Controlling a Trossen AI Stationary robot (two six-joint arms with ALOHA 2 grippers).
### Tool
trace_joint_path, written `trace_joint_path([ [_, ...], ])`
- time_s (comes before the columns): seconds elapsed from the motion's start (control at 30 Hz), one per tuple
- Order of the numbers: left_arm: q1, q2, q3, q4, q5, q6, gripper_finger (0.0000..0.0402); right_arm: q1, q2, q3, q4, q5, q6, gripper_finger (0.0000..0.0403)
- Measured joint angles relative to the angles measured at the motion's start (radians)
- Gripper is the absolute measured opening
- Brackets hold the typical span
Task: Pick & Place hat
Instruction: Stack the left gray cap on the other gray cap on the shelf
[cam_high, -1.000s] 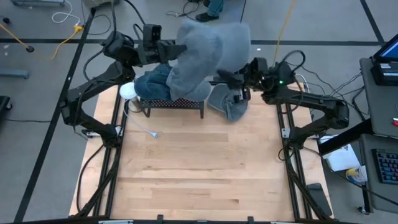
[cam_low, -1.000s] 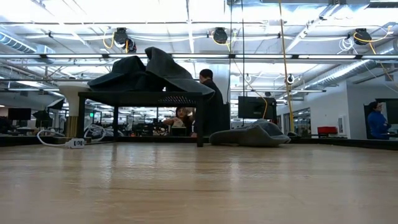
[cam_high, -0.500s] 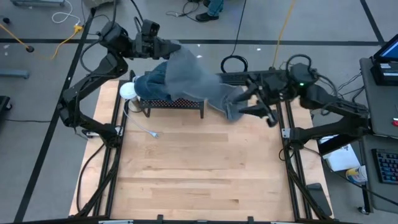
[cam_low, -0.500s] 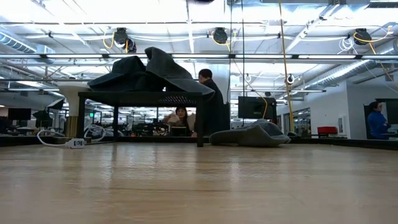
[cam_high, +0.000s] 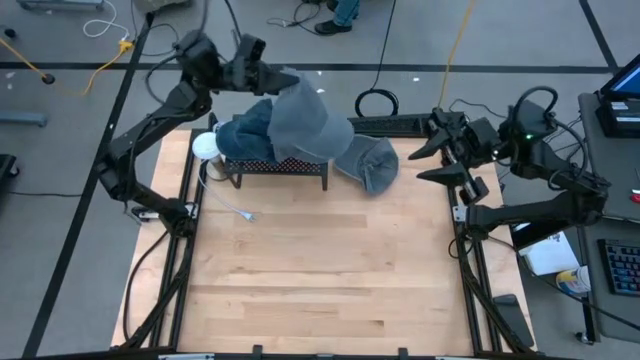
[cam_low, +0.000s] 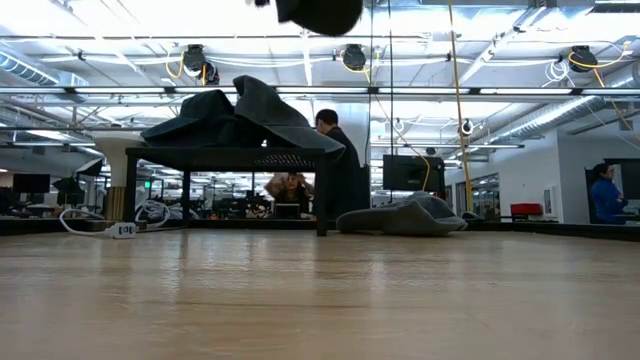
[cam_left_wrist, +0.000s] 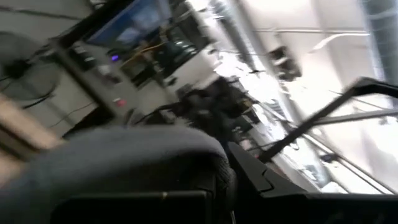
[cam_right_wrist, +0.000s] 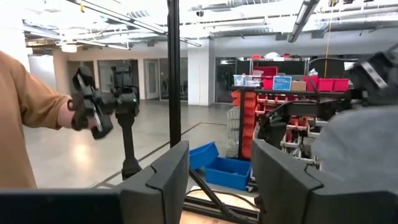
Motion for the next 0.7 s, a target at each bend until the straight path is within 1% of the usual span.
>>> trace_joint_path([
  [0.1,0.011,0.03,0.0,-0.074,-0.006,0.054,0.0018,0.0,0.001,0.0,-0.003,0.0,0.0,0.0163],
  [0.27,0.026,0.082,0.0,-0.086,-0.01,0.076,0.0018,0.0,0.002,0.0,-0.003,0.0,0.0,0.0162],
  [0.4,0.035,0.117,0.0,-0.147,-0.027,0.126,0.0018,0.0,0.002,0.0,-0.003,0.0,0.0,0.0162],
  [0.53,0.045,0.133,0.0,-0.262,-0.052,0.216,0.0018,0.0,0.002,0.0,-0.003,0.0,0.0,0.0161],
  [0.7,0.06,0.134,0.0,-0.469,-0.116,0.364,0.0018,0.0,0.002,0.0,-0.031,0.0,0.0,0.016],
])
